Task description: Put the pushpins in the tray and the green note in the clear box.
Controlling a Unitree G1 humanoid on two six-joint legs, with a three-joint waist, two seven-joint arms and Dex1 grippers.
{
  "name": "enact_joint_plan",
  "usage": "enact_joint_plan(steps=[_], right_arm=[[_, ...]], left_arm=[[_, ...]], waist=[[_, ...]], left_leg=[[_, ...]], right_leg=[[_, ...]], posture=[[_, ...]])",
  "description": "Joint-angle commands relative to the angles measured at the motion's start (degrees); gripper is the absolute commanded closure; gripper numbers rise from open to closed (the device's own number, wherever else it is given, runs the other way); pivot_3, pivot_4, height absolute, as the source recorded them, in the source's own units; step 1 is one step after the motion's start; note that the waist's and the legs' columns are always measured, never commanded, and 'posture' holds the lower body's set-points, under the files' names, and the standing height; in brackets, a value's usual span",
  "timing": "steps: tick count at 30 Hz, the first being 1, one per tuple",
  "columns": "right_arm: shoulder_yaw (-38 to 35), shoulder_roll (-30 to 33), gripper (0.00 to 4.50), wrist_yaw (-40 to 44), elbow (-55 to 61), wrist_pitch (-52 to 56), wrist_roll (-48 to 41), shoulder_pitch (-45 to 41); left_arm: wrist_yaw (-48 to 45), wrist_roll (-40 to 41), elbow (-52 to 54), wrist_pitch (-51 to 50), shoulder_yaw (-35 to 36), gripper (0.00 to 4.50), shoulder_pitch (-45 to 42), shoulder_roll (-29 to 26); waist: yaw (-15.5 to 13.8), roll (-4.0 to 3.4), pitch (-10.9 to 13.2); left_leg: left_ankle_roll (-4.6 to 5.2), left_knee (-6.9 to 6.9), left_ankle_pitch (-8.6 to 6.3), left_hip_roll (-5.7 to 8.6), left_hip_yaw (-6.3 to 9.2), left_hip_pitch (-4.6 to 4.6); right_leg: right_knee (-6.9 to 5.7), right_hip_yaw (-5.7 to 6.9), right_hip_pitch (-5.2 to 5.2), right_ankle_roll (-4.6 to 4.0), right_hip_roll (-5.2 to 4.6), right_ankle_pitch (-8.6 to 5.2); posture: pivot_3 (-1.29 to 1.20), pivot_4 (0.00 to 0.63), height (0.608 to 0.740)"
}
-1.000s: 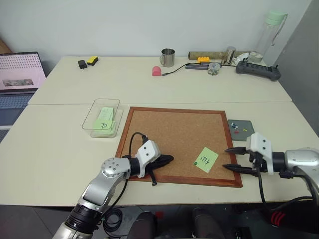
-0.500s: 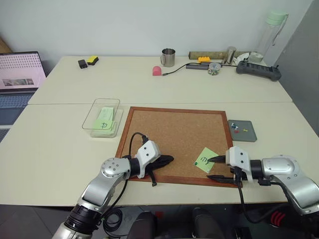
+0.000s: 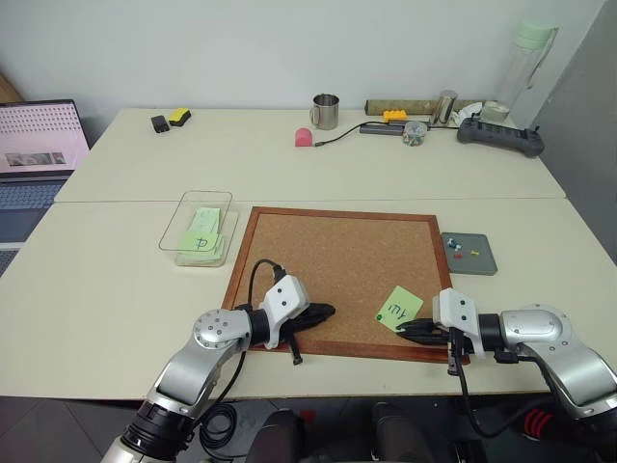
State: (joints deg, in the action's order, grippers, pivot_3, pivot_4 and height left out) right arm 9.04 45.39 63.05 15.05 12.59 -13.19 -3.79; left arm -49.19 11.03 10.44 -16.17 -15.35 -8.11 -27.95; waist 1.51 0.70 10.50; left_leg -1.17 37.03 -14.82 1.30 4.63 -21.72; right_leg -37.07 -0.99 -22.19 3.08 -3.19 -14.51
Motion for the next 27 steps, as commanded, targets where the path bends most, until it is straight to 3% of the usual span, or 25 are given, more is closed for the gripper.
enact_joint_plan(steps=[1,18,23,27], right_arm=[[-1.8,0.6,4.47,0.9,1.6,0.4,-2.1,0.7],[-11.0,-0.3,4.47,-3.0,9.3,14.6,-17.0,1.4],[-14.9,-1.5,4.47,-6.4,8.7,20.0,-22.4,-1.0],[-19.4,-1.5,4.47,-12.2,2.3,20.7,-20.5,-5.7]], left_arm=[[-0.2,-0.7,-0.4,-1.0,-0.7,4.5,1.0,-0.7],[0.4,-2.6,-3.9,0.8,-1.3,4.5,-0.3,-0.3],[1.4,-3.1,-5.5,1.7,-1.1,4.5,-0.8,0.3],[2.3,-3.1,-5.7,2.2,-0.6,4.5,-0.7,0.8]], waist=[[0.0,0.0,0.0],[-0.2,0.0,0.0],[-0.4,-0.02,0.0],[-0.5,-0.03,0.0]], left_leg=[[0.0,0.0,0.0,0.0,0.0,0.0],[0.0,0.03,0.0,0.01,0.01,0.0],[0.01,0.06,0.01,0.01,0.0,0.07],[0.03,0.11,0.03,0.01,-0.03,0.08]], right_leg=[[0.0,0.0,0.0,0.0,0.0,0.0],[-0.01,0.01,0.03,0.01,-0.01,0.0],[-0.01,-0.01,0.11,0.13,-0.01,-0.02],[0.01,-0.04,0.13,0.21,-0.01,0.02]], posture=[[0.0,0.15,0.74],[0.0,0.15,0.74],[0.0,0.15,0.74],[0.0,0.15,0.74]])
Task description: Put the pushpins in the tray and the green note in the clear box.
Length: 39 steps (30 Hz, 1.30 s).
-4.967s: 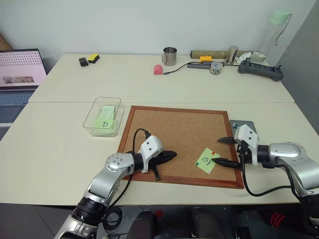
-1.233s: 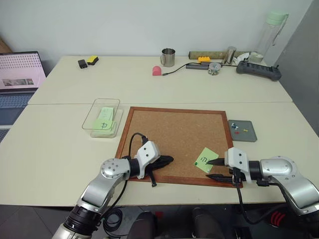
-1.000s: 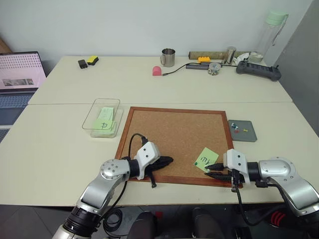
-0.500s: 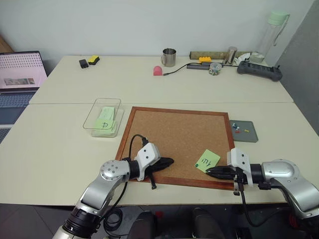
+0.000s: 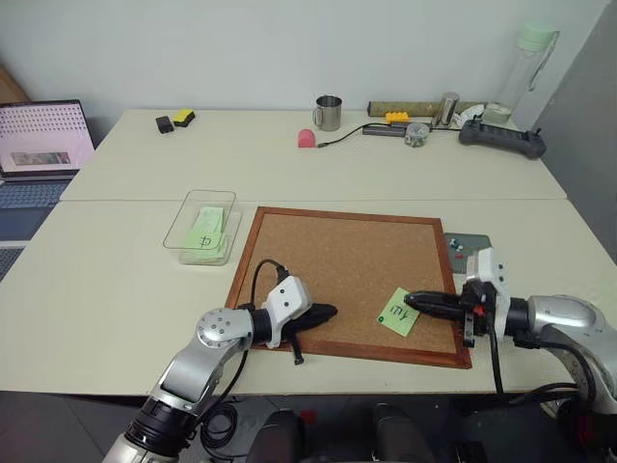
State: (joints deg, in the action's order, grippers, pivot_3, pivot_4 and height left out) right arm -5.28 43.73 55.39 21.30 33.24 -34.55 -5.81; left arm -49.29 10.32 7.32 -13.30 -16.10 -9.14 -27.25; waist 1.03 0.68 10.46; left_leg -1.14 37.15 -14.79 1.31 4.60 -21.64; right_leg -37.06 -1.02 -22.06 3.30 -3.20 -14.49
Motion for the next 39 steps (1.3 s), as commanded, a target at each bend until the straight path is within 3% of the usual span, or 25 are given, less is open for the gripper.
enact_joint_plan(steps=[1,9,19,23,29,33,39], right_arm=[[-5.4,0.7,4.47,-6.0,-6.6,-0.8,2.9,-5.0],[-2.1,0.5,4.47,-15.1,-26.4,-7.9,17.6,-13.7],[-2.2,-0.5,2.41,-14.7,-28.6,-7.2,18.9,-14.9],[-1.6,2.7,1.69,-7.9,-22.2,-9.7,17.7,-11.7],[0.3,7.5,1.69,4.6,-6.7,-9.5,12.1,-4.2],[5.3,6.5,1.69,5.8,0.5,-9.4,12.5,-1.0],[11.3,1.4,1.69,3.6,-0.7,-11.4,15.8,-2.3]], left_arm=[[2.5,-2.4,-2.6,-0.6,0.2,4.5,0.4,0.2],[3.1,-2.6,-3.5,-0.1,-0.1,4.5,-0.3,1.1],[3.3,-2.7,-3.3,0.1,0.0,4.5,0.3,1.0],[3.2,-2.6,-3.4,0.2,0.1,4.5,0.3,0.9],[2.7,-2.6,-3.9,0.5,0.0,4.5,0.1,0.8],[2.4,-2.7,-4.5,0.8,-0.4,4.5,-0.5,1.0],[2.4,-2.7,-4.8,0.8,-0.7,4.5,-0.8,1.1]], waist=[[0.0,0.0,0.0],[-0.5,-0.06,-0.1],[-0.5,-0.09,-0.1],[-0.6,-0.1,-0.1],[-0.6,-0.12,-0.1],[-0.6,-0.12,-0.1],[-0.8,-0.11,-0.1]], left_leg=[[0.0,0.01,0.0,0.0,-0.02,0.0],[0.01,-0.04,0.01,0.01,-0.17,-0.02],[0.02,-0.03,0.02,0.01,-0.18,-0.02],[0.02,-0.04,0.02,0.01,-0.17,-0.03],[0.02,-0.04,0.02,-0.01,-0.11,-0.03],[0.02,-0.02,0.02,-0.03,-0.03,0.0],[0.02,0.0,0.02,-0.01,-0.02,-0.01]], right_leg=[[0.0,-0.02,0.0,0.02,0.0,0.01],[0.02,0.0,-0.04,-0.23,0.01,0.15],[0.01,-0.03,-0.04,-0.23,0.01,0.15],[0.02,-0.02,-0.04,-0.23,0.01,0.15],[0.03,0.03,-0.02,-0.15,0.02,0.1],[0.03,0.0,0.0,0.05,0.02,-0.01],[0.05,0.01,-0.01,0.07,0.01,-0.01]], posture=[[0.0,0.15,0.74],[0.0,0.15,0.74],[0.0,0.15,0.74],[0.0,0.15,0.74],[0.0,0.15,0.74],[0.0,0.15,0.74],[0.0,0.15,0.74]])
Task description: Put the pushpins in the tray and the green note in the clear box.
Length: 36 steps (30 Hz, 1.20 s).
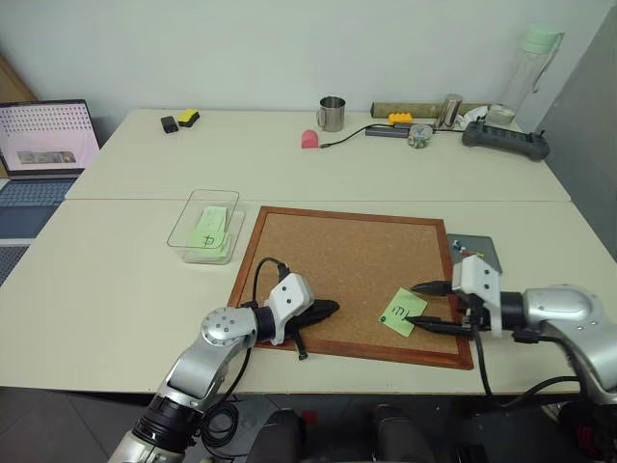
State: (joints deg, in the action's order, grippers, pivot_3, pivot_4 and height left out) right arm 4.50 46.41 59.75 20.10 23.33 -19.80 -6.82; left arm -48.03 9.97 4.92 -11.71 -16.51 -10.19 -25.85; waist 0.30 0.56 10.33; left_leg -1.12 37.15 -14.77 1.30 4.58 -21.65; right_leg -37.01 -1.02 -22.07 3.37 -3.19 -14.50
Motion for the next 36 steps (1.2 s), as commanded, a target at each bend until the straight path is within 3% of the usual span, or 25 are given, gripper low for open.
enact_joint_plan(steps=[1,8,9,10,22,36], right_arm=[[2.3,-2.0,1.69,-0.9,-0.2,-1.9,1.6,-1.5],[4.8,-4.9,1.69,-0.7,-5.5,-6.4,4.3,-2.4],[4.9,-5.2,2.05,-0.6,-5.8,-6.7,4.3,-2.5],[5.1,-5.3,2.08,-0.4,-6.1,-7.2,4.5,-2.5],[6.3,-6.0,4.43,0.5,-8.0,-11.1,6.0,-1.2],[0.4,-6.5,4.43,-0.6,-0.6,-3.1,-3.0,-2.7]], left_arm=[[1.2,-2.3,-2.3,-0.9,-0.3,4.5,0.2,-0.3],[1.3,-2.2,-1.8,-0.9,-0.2,4.5,0.7,-0.3],[1.3,-2.2,-1.7,-0.9,-0.2,4.5,0.7,-0.3],[1.3,-2.1,-1.7,-0.9,-0.2,4.5,0.7,-0.3],[1.1,-2.0,-1.6,-0.8,-0.3,4.5,0.8,-0.3],[1.9,-2.3,-2.7,0.2,0.2,4.5,0.5,0.2]], waist=[[0.0,0.0,0.0],[-0.1,0.0,0.0],[-0.1,0.0,0.0],[-0.1,0.0,0.0],[-0.1,0.0,0.0],[-0.1,0.0,0.0]], left_leg=[[0.0,0.0,0.0,0.0,0.0,0.0],[0.0,-0.02,0.0,0.0,0.02,-0.01],[0.0,-0.02,0.0,0.0,0.03,-0.01],[0.0,-0.02,0.0,0.0,0.03,0.0],[0.0,-0.02,0.0,0.0,0.03,0.0],[0.0,-0.03,0.0,-0.01,0.03,-0.04]], right_leg=[[0.01,0.0,0.0,0.0,0.0,0.0],[0.02,0.01,-0.01,-0.01,0.0,0.0],[0.02,0.01,-0.02,-0.01,0.0,0.0],[0.02,0.02,-0.02,-0.01,0.0,0.0],[0.02,0.01,-0.01,-0.01,0.0,0.0],[0.01,0.0,-0.06,-0.02,0.0,0.0]], posture=[[0.0,0.15,0.74],[0.0,0.15,0.74],[0.0,0.15,0.74],[0.0,0.15,0.74],[0.0,0.15,0.74],[0.0,0.15,0.74]])
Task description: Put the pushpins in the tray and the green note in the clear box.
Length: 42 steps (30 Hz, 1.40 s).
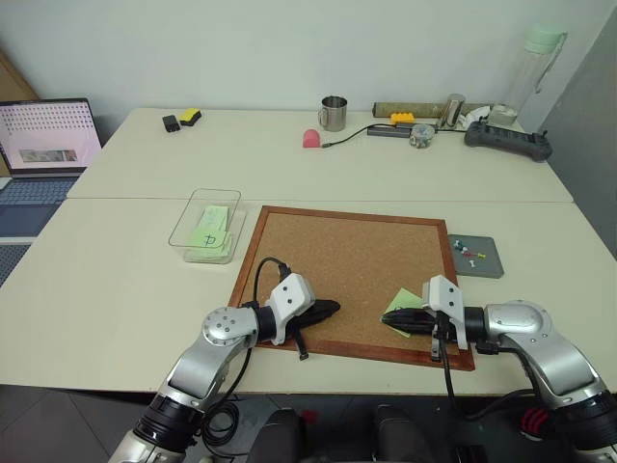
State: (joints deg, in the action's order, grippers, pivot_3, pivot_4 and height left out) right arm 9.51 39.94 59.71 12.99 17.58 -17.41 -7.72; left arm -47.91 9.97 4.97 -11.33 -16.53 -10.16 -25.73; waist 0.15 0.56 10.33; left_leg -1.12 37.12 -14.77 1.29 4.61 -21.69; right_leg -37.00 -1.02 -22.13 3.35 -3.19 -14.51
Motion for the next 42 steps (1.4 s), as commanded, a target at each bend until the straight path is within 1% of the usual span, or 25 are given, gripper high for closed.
enact_joint_plan(steps=[1,6,9,11,13,14,15,18,21,22,23,26,30,34,39,41,42], right_arm=[[-4.9,0.4,4.43,-0.4,7.1,3.6,-6.0,-2.1],[-5.4,2.5,4.43,1.2,8.6,4.5,-6.3,-3.3],[-4.5,4.1,4.43,2.8,8.7,1.1,-4.0,-5.2],[-3.5,4.9,4.5,4.0,8.1,-2.1,-1.8,-6.5],[-2.5,5.3,4.5,4.9,7.1,-5.0,0.1,-7.9],[-1.9,5.4,4.5,5.5,6.6,-6.7,1.2,-8.6],[-1.4,5.4,4.5,6.0,6.0,-8.1,2.1,-9.3],[0.5,5.3,4.5,7.7,4.7,-12.3,4.4,-11.7],[2.2,5.0,4.5,9.2,3.3,-16.4,6.5,-14.3],[2.7,4.8,4.5,9.5,2.7,-17.8,7.2,-15.1],[3.2,4.6,4.5,9.9,2.1,-19.3,7.8,-16.0],[4.8,4.2,4.5,11.0,0.1,-24.5,10.1,-18.3],[6.6,3.9,4.5,12.4,-2.6,-31.5,12.7,-20.7],[7.8,3.7,4.5,13.6,-4.5,-35.8,13.4,-22.3],[8.5,2.8,4.5,14.1,-5.8,-38.3,13.4,-23.6],[8.7,2.5,4.5,14.4,-6.1,-39.0,13.3,-23.8],[8.8,2.3,4.5,14.4,-6.4,-39.2,13.3,-24.0]], left_arm=[[1.9,-2.3,-3.0,-0.1,0.2,4.5,0.3,0.2],[2.0,-1.7,-3.6,0.0,0.6,4.5,-1.0,1.1],[2.3,2.4,-1.2,-4.6,3.6,4.5,-2.6,1.8],[2.0,7.0,1.5,-9.6,6.0,4.12,-3.7,2.2],[1.2,11.7,4.2,-15.1,8.1,3.89,-4.6,2.2],[0.8,13.9,5.4,-17.8,9.0,3.63,-5.1,2.0],[0.9,16.3,6.3,-20.6,10.1,3.5,-5.6,2.2],[2.3,23.6,8.3,-28.6,13.8,3.02,-7.3,3.5],[4.8,29.3,8.2,-34.4,17.0,2.48,-9.4,5.4],[5.5,30.7,8.0,-36.0,17.9,2.34,-10.0,6.0],[5.9,32.1,7.9,-37.6,18.4,2.09,-10.6,6.4],[7.5,36.3,8.2,-42.0,19.3,1.51,-11.9,8.1],[8.7,37.7,7.4,-43.8,18.3,0.71,-12.8,10.3],[9.9,40.1,6.2,-46.1,18.2,0.71,-13.9,12.9],[10.0,39.9,4.7,-46.4,16.9,0.71,-14.9,14.6],[10.2,39.3,4.2,-46.0,16.2,1.08,-15.0,15.3],[10.3,39.2,4.0,-45.8,16.0,1.12,-15.1,15.4]], waist=[[0.0,-0.01,0.0],[-0.1,0.0,0.0],[-0.1,0.0,0.0],[0.0,0.04,0.0],[0.2,0.15,0.1],[0.3,0.18,0.1],[0.3,0.2,0.2],[0.3,0.22,0.2],[0.2,0.29,0.2],[0.2,0.35,0.3],[0.2,0.38,0.3],[0.2,0.39,0.3],[0.2,0.41,0.3],[0.2,0.41,0.3],[0.1,0.42,0.3],[0.2,0.42,0.3],[0.2,0.42,0.3]], left_leg=[[0.0,-0.01,0.0,0.0,0.0,0.0],[0.0,0.0,0.0,0.01,0.01,0.0],[0.0,-0.02,0.0,0.01,0.02,-0.02],[0.0,0.0,0.0,0.01,0.02,-0.06],[0.0,-0.03,0.0,-0.01,0.01,-0.07],[0.0,-0.04,0.0,-0.02,0.01,-0.11],[0.0,-0.06,0.0,-0.03,0.03,-0.15],[-0.02,-0.08,-0.01,-0.01,0.06,-0.18],[-0.04,-0.08,-0.02,0.01,0.04,-0.19],[-0.04,-0.07,-0.02,0.02,0.05,-0.19],[-0.04,-0.07,-0.02,0.01,0.06,-0.19],[-0.05,-0.07,-0.02,0.01,0.07,-0.17],[-0.08,-0.07,-0.01,0.02,0.06,-0.18],[-0.2,-0.07,0.05,0.02,0.09,-0.18],[-0.28,-0.07,0.09,0.03,0.08,-0.17],[-0.29,-0.07,0.1,0.02,0.08,-0.16],[-0.31,-0.08,0.11,0.02,0.08,-0.16]], right_leg=[[0.0,0.0,0.0,0.0,0.0,0.0],[0.05,0.02,0.04,0.01,-0.01,-0.01],[0.04,0.03,0.01,0.01,-0.01,-0.01],[0.02,0.04,-0.04,0.01,0.0,0.0],[0.02,0.05,-0.08,0.02,0.02,-0.01],[0.0,0.07,-0.13,0.01,0.02,-0.01],[0.02,0.09,-0.18,0.01,0.03,-0.01],[0.03,0.1,-0.17,-0.03,0.02,0.01],[0.04,0.08,-0.17,-0.22,0.0,0.12],[0.04,0.09,-0.17,-0.21,-0.01,0.12],[0.04,0.09,-0.16,-0.21,0.0,0.12],[0.03,0.1,-0.16,-0.22,0.0,0.12],[0.04,0.08,-0.17,-0.24,0.0,0.14],[0.04,0.09,-0.16,-0.27,0.0,0.15],[0.04,0.06,-0.16,-0.27,0.0,0.15],[0.03,0.07,-0.15,-0.27,0.0,0.15],[0.02,0.07,-0.16,-0.27,0.0,0.15]], posture=[[0.0,0.15,0.74],[0.0,0.15,0.74],[0.0,0.15,0.74],[0.0,0.15,0.74],[0.0,0.15,0.74],[0.0,0.15,0.74],[0.0,0.15,0.74],[0.0,0.15,0.74],[0.0,0.15,0.74],[0.0,0.15,0.74],[0.0,0.15,0.74],[0.0,0.15,0.74],[0.0,0.15,0.74],[0.0,0.15,0.74],[0.0,0.15,0.74],[0.0,0.15,0.74],[0.0,0.15,0.74]])
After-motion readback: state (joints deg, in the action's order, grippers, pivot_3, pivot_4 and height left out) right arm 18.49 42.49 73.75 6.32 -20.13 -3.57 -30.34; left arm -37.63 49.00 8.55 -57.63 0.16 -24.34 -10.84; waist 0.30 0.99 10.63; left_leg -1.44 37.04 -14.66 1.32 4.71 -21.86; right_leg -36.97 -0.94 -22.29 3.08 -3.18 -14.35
